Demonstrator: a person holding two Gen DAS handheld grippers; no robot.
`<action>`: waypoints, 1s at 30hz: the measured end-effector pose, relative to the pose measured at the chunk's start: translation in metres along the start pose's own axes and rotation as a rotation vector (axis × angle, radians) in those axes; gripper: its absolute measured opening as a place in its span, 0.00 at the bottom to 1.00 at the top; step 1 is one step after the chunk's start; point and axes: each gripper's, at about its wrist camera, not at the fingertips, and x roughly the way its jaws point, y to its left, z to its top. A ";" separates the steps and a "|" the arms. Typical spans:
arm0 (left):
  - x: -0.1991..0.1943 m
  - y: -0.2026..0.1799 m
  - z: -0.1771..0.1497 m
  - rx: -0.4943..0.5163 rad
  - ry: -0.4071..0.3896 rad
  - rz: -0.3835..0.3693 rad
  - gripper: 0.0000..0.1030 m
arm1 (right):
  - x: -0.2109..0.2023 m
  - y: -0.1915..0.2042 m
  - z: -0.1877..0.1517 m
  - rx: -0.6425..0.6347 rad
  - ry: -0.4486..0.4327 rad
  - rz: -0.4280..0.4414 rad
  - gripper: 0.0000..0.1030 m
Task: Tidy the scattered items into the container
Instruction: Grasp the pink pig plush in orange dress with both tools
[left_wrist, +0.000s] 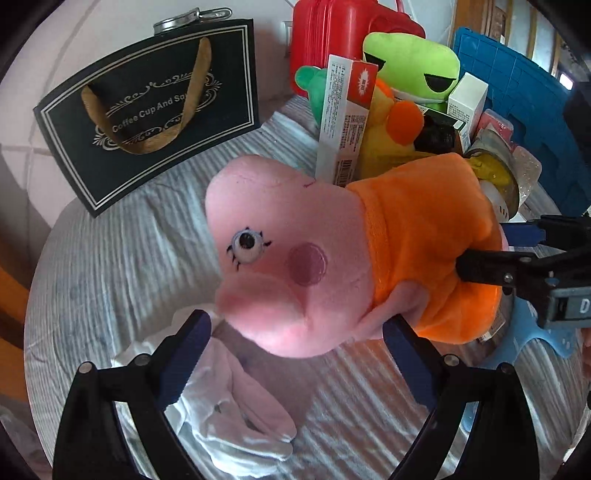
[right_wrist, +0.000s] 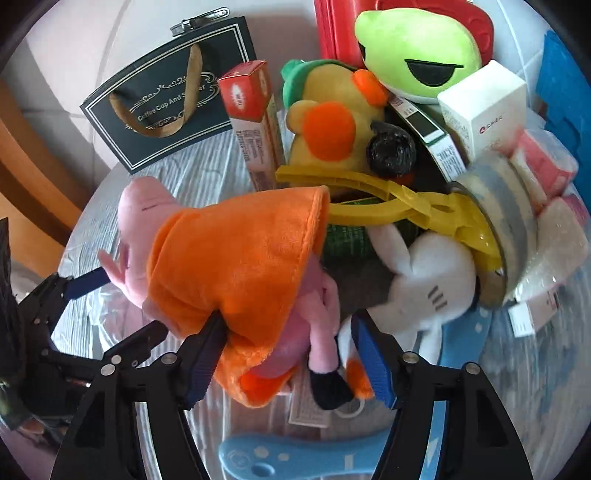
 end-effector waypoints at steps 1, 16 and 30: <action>0.006 0.000 0.003 0.007 0.006 -0.015 0.93 | 0.000 -0.001 0.001 -0.012 0.002 0.007 0.68; 0.017 -0.001 0.003 0.010 -0.027 -0.076 0.70 | 0.027 0.018 0.006 0.009 -0.005 0.050 0.73; -0.083 -0.035 0.011 0.025 -0.165 -0.024 0.64 | -0.062 0.022 -0.004 -0.027 -0.136 0.067 0.65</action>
